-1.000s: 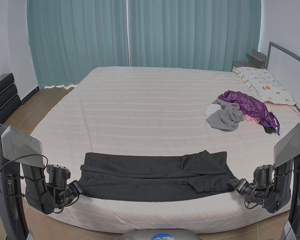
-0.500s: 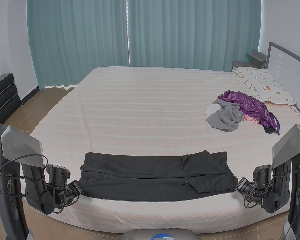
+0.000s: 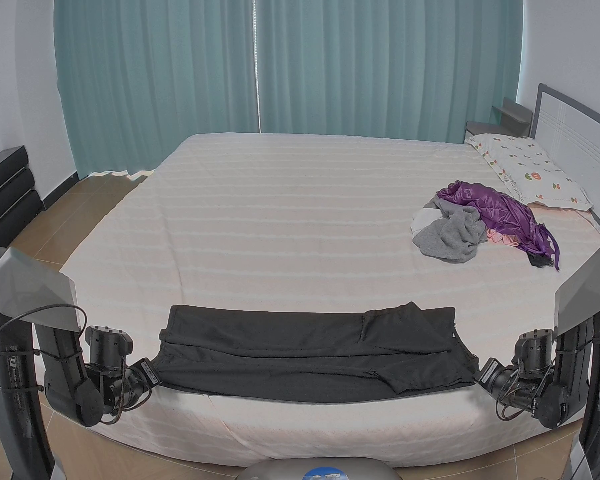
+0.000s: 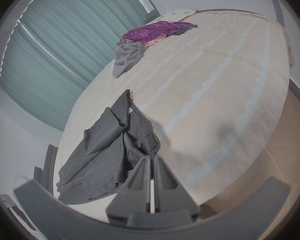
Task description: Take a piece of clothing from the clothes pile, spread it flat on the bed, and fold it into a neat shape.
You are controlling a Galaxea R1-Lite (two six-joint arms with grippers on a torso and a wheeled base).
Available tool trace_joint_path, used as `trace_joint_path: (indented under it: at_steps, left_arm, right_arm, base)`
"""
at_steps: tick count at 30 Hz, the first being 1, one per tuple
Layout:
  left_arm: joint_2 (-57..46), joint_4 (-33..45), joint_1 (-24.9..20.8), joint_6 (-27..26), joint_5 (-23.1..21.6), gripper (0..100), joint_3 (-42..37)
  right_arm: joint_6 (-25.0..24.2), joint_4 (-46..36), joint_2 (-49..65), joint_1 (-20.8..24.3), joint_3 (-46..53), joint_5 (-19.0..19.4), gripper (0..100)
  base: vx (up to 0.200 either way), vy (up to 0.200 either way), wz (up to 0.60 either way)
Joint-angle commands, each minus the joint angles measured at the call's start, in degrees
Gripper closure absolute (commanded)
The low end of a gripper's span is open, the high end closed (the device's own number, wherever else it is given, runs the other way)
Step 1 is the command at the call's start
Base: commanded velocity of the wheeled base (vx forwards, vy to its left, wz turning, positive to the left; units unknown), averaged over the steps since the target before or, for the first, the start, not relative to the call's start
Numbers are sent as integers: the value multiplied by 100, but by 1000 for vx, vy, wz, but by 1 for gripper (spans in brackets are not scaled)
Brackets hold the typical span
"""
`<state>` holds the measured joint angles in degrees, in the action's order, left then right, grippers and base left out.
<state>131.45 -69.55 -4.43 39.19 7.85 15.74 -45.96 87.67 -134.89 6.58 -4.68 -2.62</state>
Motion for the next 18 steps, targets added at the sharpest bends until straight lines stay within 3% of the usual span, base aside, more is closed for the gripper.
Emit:
trace_joint_path:
  at_steps: [1,18]
  left_arm:
    - [-111,20,29,-61,-3,100,-62]
    - [-137,38,65,-483,-12,100,-308]
  right_arm:
    - [78,4,50,-25,143,104,100]
    - [386,4,-143,-43,257,157,100]
  base:
    - [0,0,0]
    - [0,0,0]
